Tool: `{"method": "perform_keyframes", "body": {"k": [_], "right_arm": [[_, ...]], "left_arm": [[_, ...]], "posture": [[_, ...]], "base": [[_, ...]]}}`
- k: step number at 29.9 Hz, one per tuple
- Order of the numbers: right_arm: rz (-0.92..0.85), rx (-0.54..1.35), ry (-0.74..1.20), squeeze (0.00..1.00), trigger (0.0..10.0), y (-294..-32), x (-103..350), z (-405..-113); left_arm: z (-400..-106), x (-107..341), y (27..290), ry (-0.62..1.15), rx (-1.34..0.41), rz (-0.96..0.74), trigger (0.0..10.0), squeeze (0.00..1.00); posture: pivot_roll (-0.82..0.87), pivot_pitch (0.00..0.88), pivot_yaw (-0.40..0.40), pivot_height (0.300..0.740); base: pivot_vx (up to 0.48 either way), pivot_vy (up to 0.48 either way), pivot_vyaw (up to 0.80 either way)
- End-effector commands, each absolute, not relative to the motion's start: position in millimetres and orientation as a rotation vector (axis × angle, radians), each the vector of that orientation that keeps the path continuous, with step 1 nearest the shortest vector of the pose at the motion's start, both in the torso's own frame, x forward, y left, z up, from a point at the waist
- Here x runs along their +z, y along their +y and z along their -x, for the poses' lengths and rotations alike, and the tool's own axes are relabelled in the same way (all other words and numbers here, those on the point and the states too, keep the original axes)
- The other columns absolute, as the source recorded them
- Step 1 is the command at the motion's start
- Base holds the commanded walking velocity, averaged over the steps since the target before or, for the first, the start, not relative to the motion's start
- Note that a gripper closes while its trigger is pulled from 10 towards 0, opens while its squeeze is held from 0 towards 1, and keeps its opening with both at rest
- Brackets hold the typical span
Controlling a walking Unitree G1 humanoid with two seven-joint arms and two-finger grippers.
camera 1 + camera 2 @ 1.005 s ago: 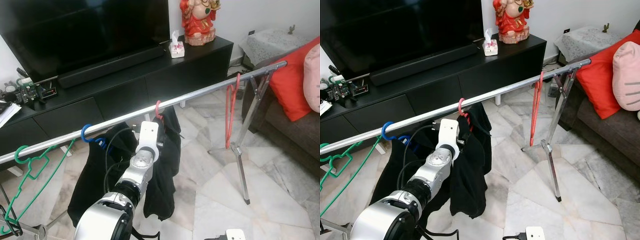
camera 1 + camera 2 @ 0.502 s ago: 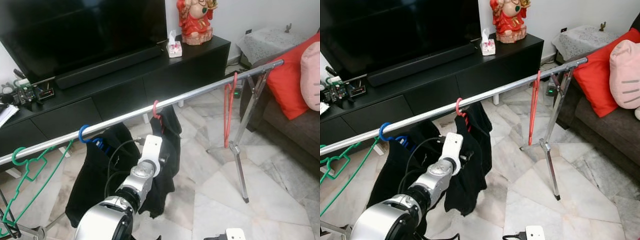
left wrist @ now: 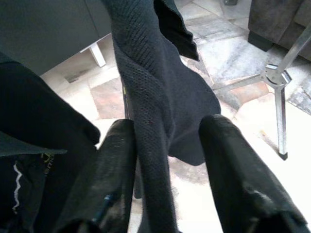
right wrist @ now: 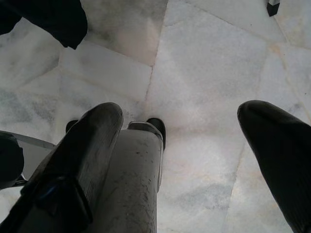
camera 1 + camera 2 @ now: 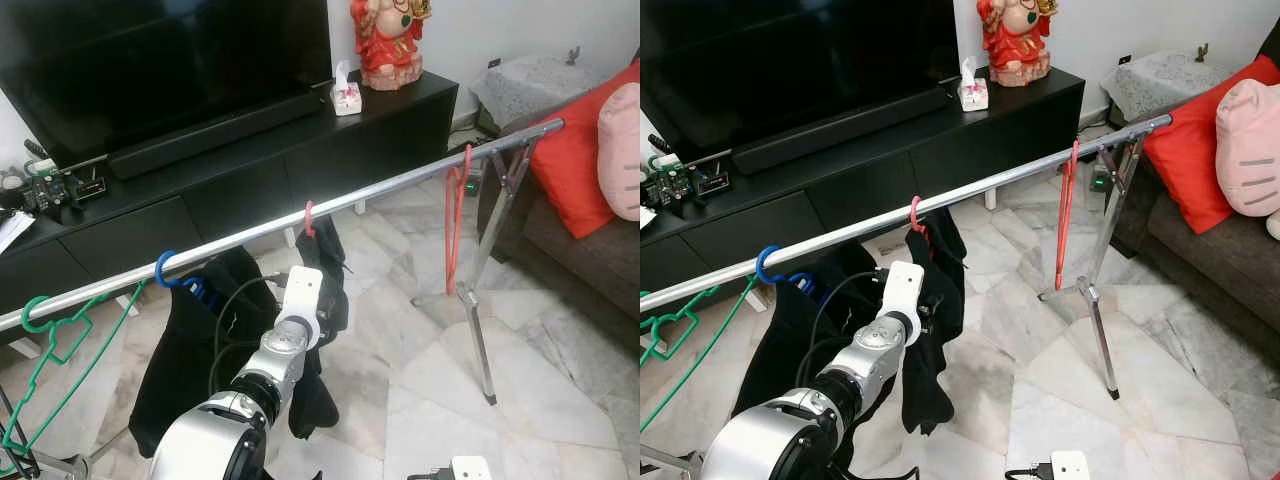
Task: Hang hanger
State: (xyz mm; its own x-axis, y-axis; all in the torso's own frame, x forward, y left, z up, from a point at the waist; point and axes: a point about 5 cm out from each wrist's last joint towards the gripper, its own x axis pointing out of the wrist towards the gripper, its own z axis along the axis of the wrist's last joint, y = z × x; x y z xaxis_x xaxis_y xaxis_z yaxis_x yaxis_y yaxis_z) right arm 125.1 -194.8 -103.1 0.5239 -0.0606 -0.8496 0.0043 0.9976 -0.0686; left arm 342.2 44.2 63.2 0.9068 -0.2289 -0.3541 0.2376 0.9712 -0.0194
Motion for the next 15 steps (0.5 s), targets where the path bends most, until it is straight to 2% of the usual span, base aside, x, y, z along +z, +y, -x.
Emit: {"method": "perform_keyframes", "body": {"k": [1, 2, 15], "right_arm": [[0.032, -0.036, 1.11, 0.0, 10.0, -188.4, -111.7, -101.7], [0.033, -0.035, 1.11, 0.0, 10.0, -188.5, -111.6, -101.8], [0.032, -0.034, 1.11, 0.0, 10.0, -187.6, -111.6, -102.6]], "left_arm": [[-341.6, 64.1, 38.2, 0.372, -0.242, -0.022, 0.6, 0.0], [-340.9, 61.8, 40.1, 0.385, -0.226, -0.035, 0.0, 0.0], [-336.9, 54.2, 42.6, 0.427, -0.209, -0.067, 0.0, 0.0]], "posture": [[-0.24, 0.0, 0.138, 0.74], [-0.24, 0.0, 0.137, 0.74], [-0.24, 0.0, 0.141, 0.74]], "base": [[0.0, 0.0, 0.0], [0.0, 0.0, 0.0], [0.0, 0.0, 0.0]]}}
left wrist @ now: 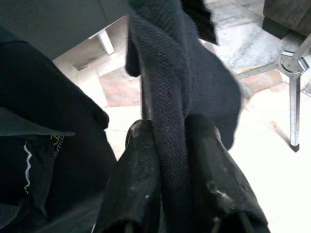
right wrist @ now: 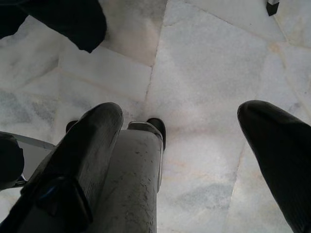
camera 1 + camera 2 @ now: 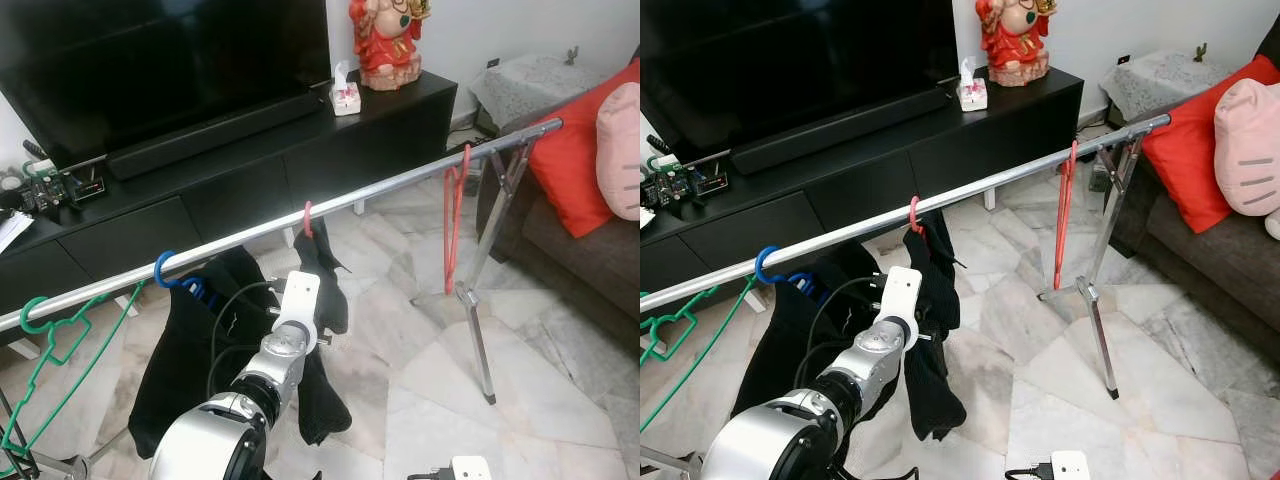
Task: Hang hanger
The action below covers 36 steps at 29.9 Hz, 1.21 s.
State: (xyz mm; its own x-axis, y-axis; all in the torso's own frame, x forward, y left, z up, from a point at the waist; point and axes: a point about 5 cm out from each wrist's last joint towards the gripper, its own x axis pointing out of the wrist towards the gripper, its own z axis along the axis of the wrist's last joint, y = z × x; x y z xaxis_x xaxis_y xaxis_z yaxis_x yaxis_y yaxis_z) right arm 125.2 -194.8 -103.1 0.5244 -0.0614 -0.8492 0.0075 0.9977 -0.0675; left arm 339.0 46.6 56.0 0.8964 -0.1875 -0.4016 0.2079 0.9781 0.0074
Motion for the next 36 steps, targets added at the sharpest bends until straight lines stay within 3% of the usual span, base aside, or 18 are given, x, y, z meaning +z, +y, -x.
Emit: {"method": "perform_keyframes", "body": {"k": [1, 15, 28, 36], "right_arm": [[0.031, -0.035, 1.11, 0.0, 10.0, -187.4, -111.6, -102.7], [0.028, -0.039, 1.108, 0.0, 10.0, -186.7, -111.5, -103.6], [0.012, -0.059, 1.083, 0.0, 10.0, -187.4, -110.4, -105.4], [0.014, -0.058, 1.081, 0.0, 10.0, -187.9, -110.3, -105.6]], "left_arm": [[-337.1, 54.5, 42.5, 0.426, -0.204, -0.065, 0.0, 0.0], [-340.8, 61.8, 41.5, 0.371, -0.213, -0.062, 0.0, 0.0], [-347.2, 81.6, 53.5, 0.157, -0.207, -0.003, 0.0, 0.0], [-344.9, 81.6, 60.4, 0.115, -0.193, -0.01, 0.0, 0.0]], "posture": [[-0.24, 0.0, 0.141, 0.74], [-0.24, 0.0, 0.14, 0.74], [-0.23, 0.0, 0.132, 0.74], [-0.22, 0.0, 0.128, 0.74]], "base": [[0.0, 0.0, 0.0], [0.0, 0.0, 0.0], [0.0, 0.0, 0.0], [0.0, 0.0, 0.0]]}}
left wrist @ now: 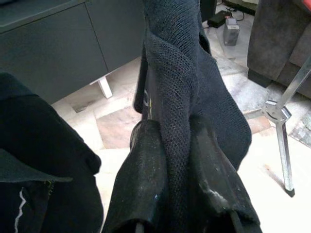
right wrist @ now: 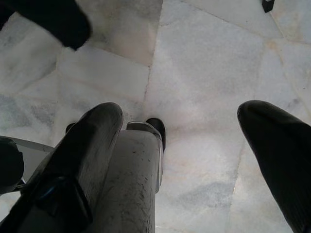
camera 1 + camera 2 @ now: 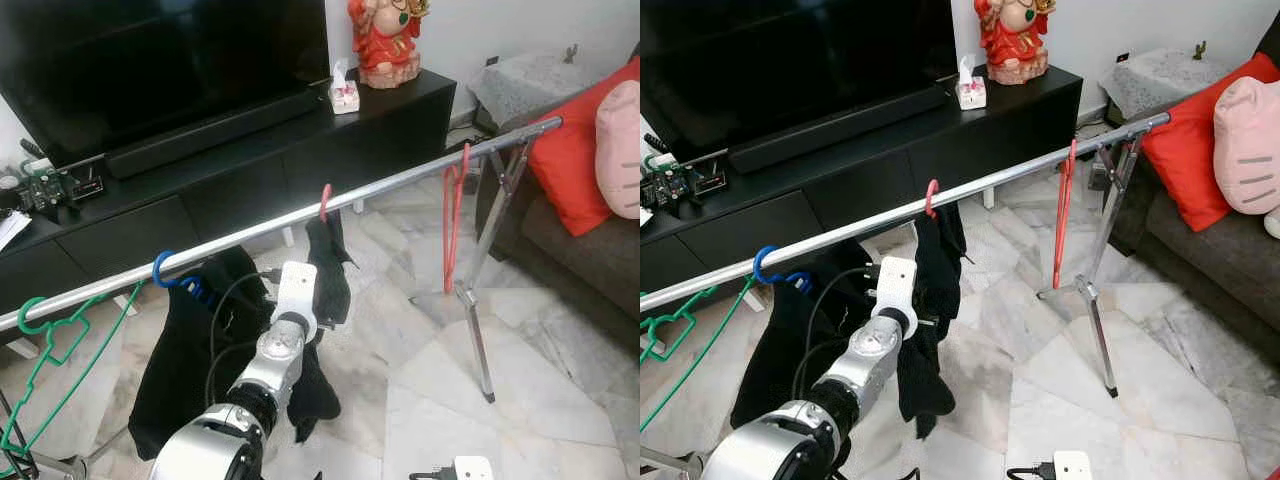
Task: Hang hanger
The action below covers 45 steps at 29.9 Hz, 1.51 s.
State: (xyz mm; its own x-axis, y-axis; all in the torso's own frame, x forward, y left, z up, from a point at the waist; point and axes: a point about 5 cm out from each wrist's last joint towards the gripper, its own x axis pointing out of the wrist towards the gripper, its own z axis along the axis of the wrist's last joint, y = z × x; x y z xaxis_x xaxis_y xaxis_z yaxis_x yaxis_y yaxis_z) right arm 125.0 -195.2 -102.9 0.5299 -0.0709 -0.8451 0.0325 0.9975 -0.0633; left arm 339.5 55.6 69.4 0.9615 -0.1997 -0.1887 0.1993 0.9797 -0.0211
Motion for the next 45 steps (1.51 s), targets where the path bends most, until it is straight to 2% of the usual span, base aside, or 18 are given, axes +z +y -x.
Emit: {"method": "perform_keyframes", "body": {"k": [1, 11, 27, 29, 32, 33, 36, 37, 39, 42, 45], "right_arm": [[0.014, -0.058, 1.081, 0.0, 10.0, -187.9, -110.3, -105.6], [0.015, -0.066, 1.077, 0.0, 10.0, -187.1, -110.5, -104.4], [0.032, -0.056, 1.086, 0.0, 10.0, -188.2, -110.9, -102.6], [0.033, -0.056, 1.088, 0.0, 10.0, -188.6, -111.0, -102.3], [0.037, -0.052, 1.092, 0.0, 10.0, -189.1, -111.1, -101.8], [0.038, -0.051, 1.092, 0.0, 10.0, -189.2, -111.1, -101.8], [0.039, -0.048, 1.093, 0.0, 10.0, -189.3, -111.1, -101.7], [0.04, -0.046, 1.093, 0.0, 10.0, -189.4, -111.1, -101.8], [0.041, -0.042, 1.093, 0.0, 10.0, -189.6, -111.0, -101.9], [0.041, -0.042, 1.093, 0.0, 10.0, -189.6, -111.0, -101.9], [0.069, -0.026, 1.043, 0.0, 10.0, -191.2, -108.1, -107.6]], "left_arm": [[-344.8, 81.5, 60.4, 0.113, -0.194, -0.009, 0.0, 0.0], [-333.3, 84.5, 71.1, 0.004, -0.213, -0.04, 0.0, 0.0], [-316.7, 81.8, 83.7, -0.013, -0.175, -0.062, 0.0, 0.0], [-312.1, 84.1, 84.8, -0.032, -0.201, -0.07, 0.0, 0.0], [-298.6, 84.2, 85.3, -0.044, -0.344, -0.128, 0.1, 0.0], [-295.4, 83.4, 85.5, -0.041, -0.378, -0.15, 1.1, 0.0], [-291.7, 82.9, 85.8, -0.034, -0.407, -0.171, 1.1, 0.0], [-287.7, 80.3, 89.6, -0.02, -0.44, -0.213, 10.0, 0.0], [-280.0, 77.6, 95.2, 0.01, -0.49, -0.274, 10.0, 0.0], [-279.6, 78.0, 95.3, 0.012, -0.49, -0.274, 10.0, 0.0], [-274.4, 79.4, 117.8, 0.039, -0.498, -0.318, 10.0, 0.0]], "posture": [[-0.22, 0.0, 0.128, 0.74], [-0.22, 0.0, 0.131, 0.74], [-0.21, 0.0, 0.127, 0.74], [-0.21, 0.0, 0.126, 0.74], [-0.2, 0.0, 0.122, 0.74], [-0.2, 0.0, 0.122, 0.74], [-0.2, 0.0, 0.122, 0.74], [-0.2, 0.0, 0.12, 0.74], [-0.2, 0.0, 0.12, 0.74], [-0.2, 0.0, 0.12, 0.74], [-0.19, 0.0, 0.107, 0.74]], "base": [[0.0, 0.0, 0.0], [0.0, 0.0, 0.0], [0.0, 0.0, 0.0], [0.0, 0.0, 0.0], [0.0, 0.0, 0.0], [0.0, 0.0, 0.0], [0.0, 0.0, 0.0], [0.0, 0.0, 0.0], [0.0, 0.0, 0.0], [0.0, 0.0, 0.0], [0.0, 0.0, 0.0]]}}
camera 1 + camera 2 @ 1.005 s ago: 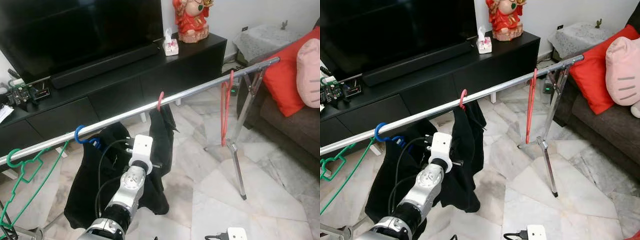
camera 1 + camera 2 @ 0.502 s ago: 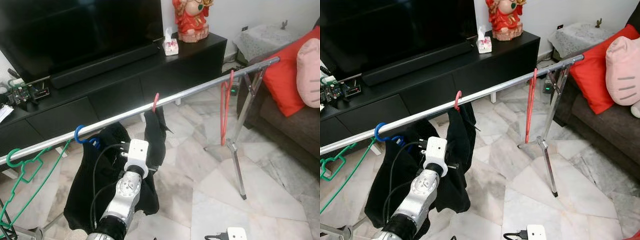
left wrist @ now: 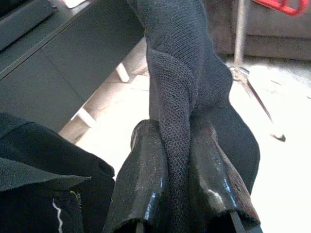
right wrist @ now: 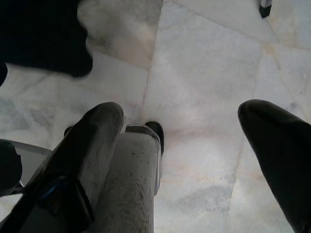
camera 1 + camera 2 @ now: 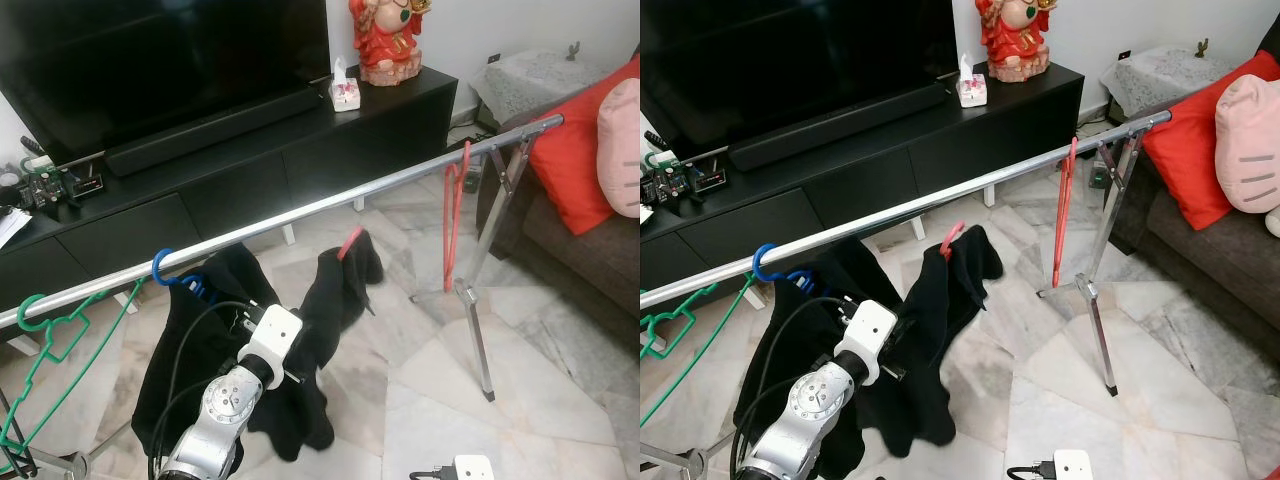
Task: Hang hanger
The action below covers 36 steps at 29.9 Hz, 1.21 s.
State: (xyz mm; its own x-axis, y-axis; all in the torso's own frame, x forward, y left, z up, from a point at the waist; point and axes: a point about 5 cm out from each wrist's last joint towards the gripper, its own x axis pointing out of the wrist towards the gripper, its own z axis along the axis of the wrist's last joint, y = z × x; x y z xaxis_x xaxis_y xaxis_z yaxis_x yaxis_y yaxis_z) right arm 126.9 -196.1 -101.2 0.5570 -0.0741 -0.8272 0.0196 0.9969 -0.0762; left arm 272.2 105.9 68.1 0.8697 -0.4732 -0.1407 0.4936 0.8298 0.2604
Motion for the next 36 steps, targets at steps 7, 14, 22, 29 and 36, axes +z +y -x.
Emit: {"method": "perform_keyframes", "body": {"k": [7, 14, 22, 29, 36], "right_arm": [[0.107, -0.009, 0.948, 0.0, 10.0, -191.3, -102.7, -117.2], [0.091, 0.001, 0.885, 0.0, 10.0, -189.8, -98.8, -123.6], [0.091, -0.007, 0.932, 0.0, 10.0, -190.9, -101.6, -120.0], [0.09, 0.013, 0.974, 0.0, 10.0, -192.7, -103.2, -118.7], [0.104, 0.012, 0.991, 0.0, 10.0, -195.2, -103.4, -119.3]], "left_arm": [[-267.2, 81.4, 128.7, 0.066, -0.527, -0.301, 10.0, 0.0], [-260.9, 80.6, 129.7, 0.086, -0.559, -0.218, 10.0, 0.0], [-256.5, 74.7, 146.8, 0.118, -0.27, -0.141, 10.0, 0.0], [-240.2, 71.1, 153.7, 0.113, -0.192, -0.124, 10.0, 0.0], [-229.7, 70.9, 159.0, 0.112, -0.161, -0.156, 10.0, 0.0]], "posture": [[-0.2, 0.0, 0.103, 0.74], [-0.22, 0.0, 0.105, 0.74], [-0.21, 0.0, 0.103, 0.74], [-0.17, 0.0, 0.076, 0.74], [-0.16, 0.0, 0.068, 0.74]], "base": [[0.0, 0.0, 0.0], [0.0, 0.0, 0.0], [0.0, 0.0, 0.0], [0.0, 0.0, 0.0], [0.0, 0.0, 0.0]]}}
